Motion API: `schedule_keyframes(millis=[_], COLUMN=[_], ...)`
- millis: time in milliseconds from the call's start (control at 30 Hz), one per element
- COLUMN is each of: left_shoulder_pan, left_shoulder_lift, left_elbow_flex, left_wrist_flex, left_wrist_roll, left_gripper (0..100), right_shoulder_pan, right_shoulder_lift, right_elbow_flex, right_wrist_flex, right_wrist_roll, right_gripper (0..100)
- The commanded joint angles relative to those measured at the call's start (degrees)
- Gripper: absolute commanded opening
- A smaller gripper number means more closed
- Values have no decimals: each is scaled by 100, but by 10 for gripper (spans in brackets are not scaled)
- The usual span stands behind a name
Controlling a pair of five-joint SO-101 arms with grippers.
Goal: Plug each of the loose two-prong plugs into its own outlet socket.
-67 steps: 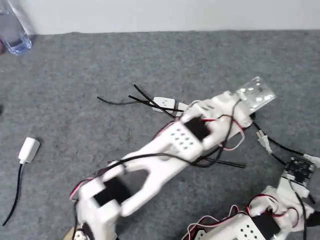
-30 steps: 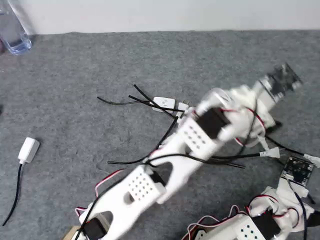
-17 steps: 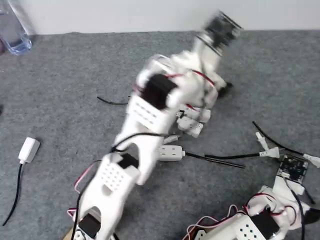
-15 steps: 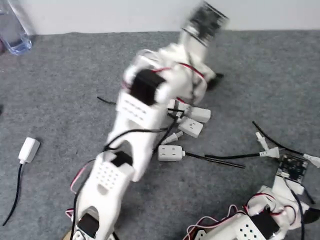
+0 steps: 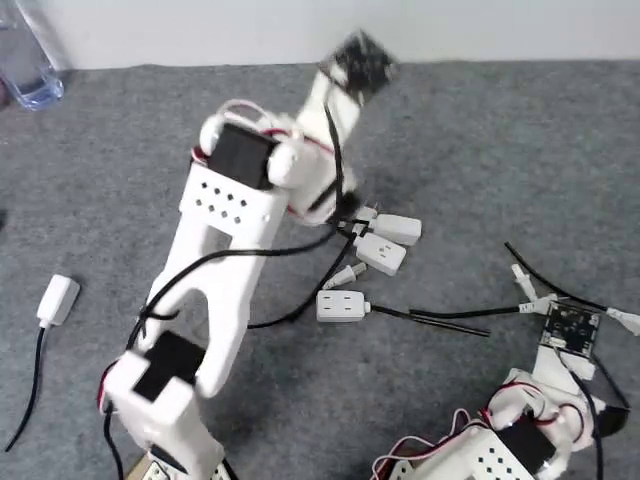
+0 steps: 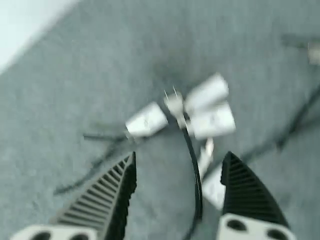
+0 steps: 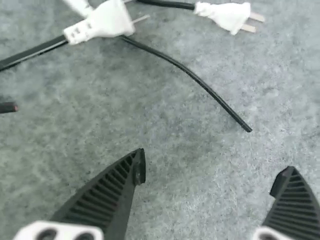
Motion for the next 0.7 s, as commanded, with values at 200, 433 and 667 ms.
schedule_keyframes(millis=[200,433,667], left_shoulder_pan=[369,554,747], left_shoulder_lift=[-765,-782,-747], left_elbow_flex=[2826,4822,5218], left_wrist_flex=[-396,-2356,-3068], left_wrist_roll=[-1547,-2022,-2127], left_gripper=[258,257,257], right_shoulder_pan=[-57,-66,-75], right_shoulder_lift=[4,4,4], right_elbow_flex=[97,97,97], right_wrist_flex=[57,57,57], right_wrist_roll=[53,53,53], right_gripper=[376,376,376])
